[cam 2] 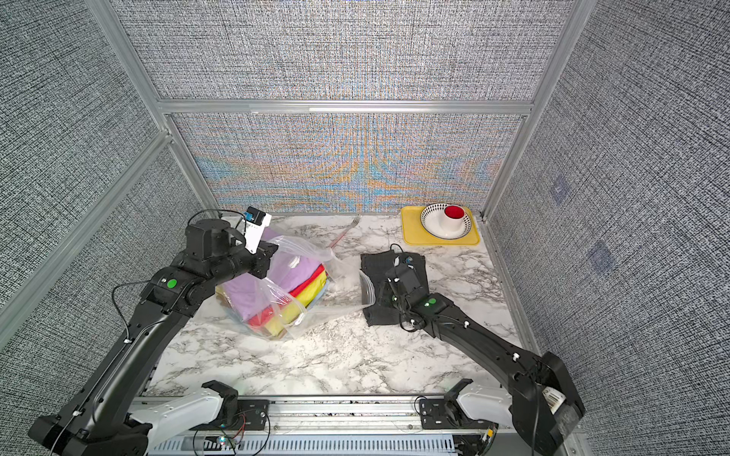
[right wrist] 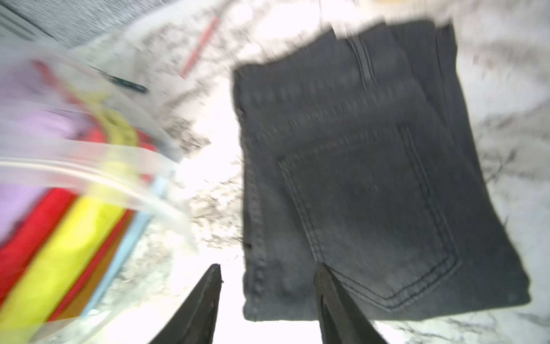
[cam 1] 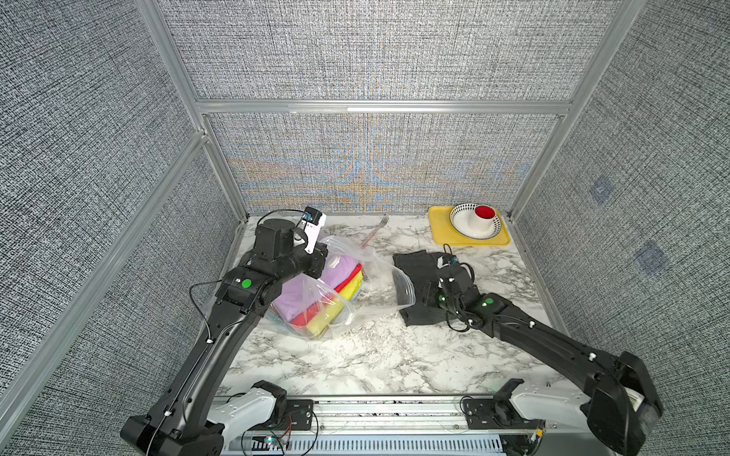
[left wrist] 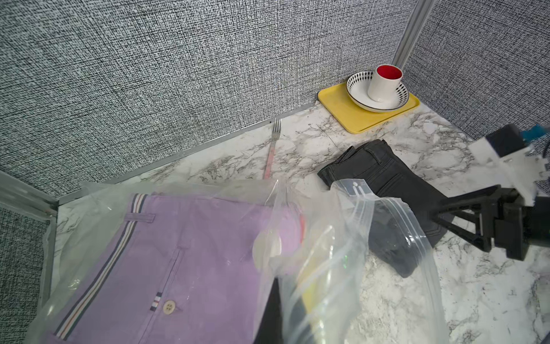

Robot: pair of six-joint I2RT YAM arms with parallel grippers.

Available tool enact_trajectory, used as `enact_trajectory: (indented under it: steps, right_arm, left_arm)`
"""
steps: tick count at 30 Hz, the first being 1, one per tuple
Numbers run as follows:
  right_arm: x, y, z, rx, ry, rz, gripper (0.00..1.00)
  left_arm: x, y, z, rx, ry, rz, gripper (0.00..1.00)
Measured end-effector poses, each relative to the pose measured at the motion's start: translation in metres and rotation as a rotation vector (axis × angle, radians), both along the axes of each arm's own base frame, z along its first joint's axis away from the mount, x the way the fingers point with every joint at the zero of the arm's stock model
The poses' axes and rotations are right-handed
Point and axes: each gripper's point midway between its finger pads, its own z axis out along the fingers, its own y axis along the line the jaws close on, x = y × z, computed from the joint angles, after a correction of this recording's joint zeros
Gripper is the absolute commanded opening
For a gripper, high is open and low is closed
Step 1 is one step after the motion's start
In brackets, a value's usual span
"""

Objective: Take the trousers out of the vacuum bag
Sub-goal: Place the trousers at the center of the board, then take out the trousers from the vacuum bag.

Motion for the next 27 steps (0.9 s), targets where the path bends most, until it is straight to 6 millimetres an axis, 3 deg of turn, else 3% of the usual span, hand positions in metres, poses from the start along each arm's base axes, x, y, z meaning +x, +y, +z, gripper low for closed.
enact_trajectory:
  steps: [2, 6, 8, 11, 17, 20, 27]
  right_arm:
    - [0.001, 0.014, 0.022, 0.011, -0.050, 0.050, 0.54]
    - [-0.005, 0.041, 0.039, 0.029, -0.083, 0.155, 0.55]
    - [-0.007, 0.057, 0.039, 0.030, -0.085, 0.203, 0.55]
    - [-0.020, 0.100, 0.033, 0.073, -0.071, 0.356, 0.55]
    - [-0.030, 0.157, 0.027, 0.135, -0.060, 0.513, 0.55]
    - [-0.035, 0.180, 0.021, 0.155, -0.044, 0.573, 0.55]
    - [-0.032, 0.213, 0.010, 0.186, -0.020, 0.638, 0.55]
  left_arm:
    - [0.002, -0.007, -0.004, -0.016, 0.018, -0.022, 0.00]
    - [0.005, -0.017, -0.007, -0.044, 0.039, -0.057, 0.00]
    - [0.005, -0.022, -0.007, -0.067, 0.055, -0.076, 0.00]
    - [0.010, -0.031, -0.008, -0.097, 0.072, -0.097, 0.00]
    - [0.015, -0.040, -0.003, -0.116, 0.078, -0.109, 0.00]
    - [0.019, -0.044, -0.002, -0.114, 0.080, -0.109, 0.00]
    - [0.025, -0.045, 0.003, -0.100, 0.079, -0.090, 0.00]
